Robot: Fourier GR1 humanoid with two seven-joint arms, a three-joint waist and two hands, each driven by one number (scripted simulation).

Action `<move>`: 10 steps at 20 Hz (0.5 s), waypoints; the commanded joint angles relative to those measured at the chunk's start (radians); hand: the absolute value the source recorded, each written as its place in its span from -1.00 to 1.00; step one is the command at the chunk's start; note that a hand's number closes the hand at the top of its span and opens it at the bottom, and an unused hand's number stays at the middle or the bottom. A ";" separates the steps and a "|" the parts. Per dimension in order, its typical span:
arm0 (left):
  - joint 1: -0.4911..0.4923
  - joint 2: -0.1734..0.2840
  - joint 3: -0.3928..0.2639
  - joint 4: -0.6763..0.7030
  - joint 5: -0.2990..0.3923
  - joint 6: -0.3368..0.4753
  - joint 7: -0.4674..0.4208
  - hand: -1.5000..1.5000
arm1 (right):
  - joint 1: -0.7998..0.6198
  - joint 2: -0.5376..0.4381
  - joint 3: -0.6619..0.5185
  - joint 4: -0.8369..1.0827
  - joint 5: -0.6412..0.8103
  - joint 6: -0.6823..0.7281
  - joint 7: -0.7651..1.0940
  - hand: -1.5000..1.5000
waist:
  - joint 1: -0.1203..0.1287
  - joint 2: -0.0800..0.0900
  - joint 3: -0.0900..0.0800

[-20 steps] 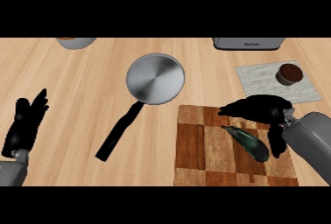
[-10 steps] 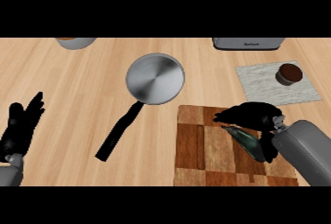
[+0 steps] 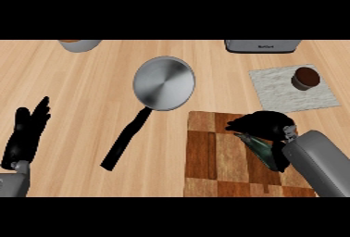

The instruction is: Pick the eggplant from the cutting board and place it in the pan

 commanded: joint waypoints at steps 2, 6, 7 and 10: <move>-0.007 -0.035 0.009 -0.036 -0.033 0.002 0.037 0.00 | 0.020 0.033 -0.014 -0.015 0.075 0.047 0.012 -1.00 | -0.002 -0.001 0.000; 0.000 -0.023 0.035 -0.057 -0.045 -0.025 0.069 0.00 | 0.030 0.057 -0.011 0.047 0.150 -0.021 -0.017 -1.00 | 0.000 -0.001 0.000; -0.071 -0.044 0.028 -0.011 -0.049 -0.012 0.078 0.00 | -0.065 0.060 -0.038 0.166 0.138 -0.020 -0.088 -1.00 | 0.003 0.001 0.000; -0.013 -0.017 0.062 0.023 -0.028 -0.057 -0.016 0.00 | -0.018 0.050 0.010 0.172 0.188 -0.191 -0.172 1.00 | 0.006 0.002 0.000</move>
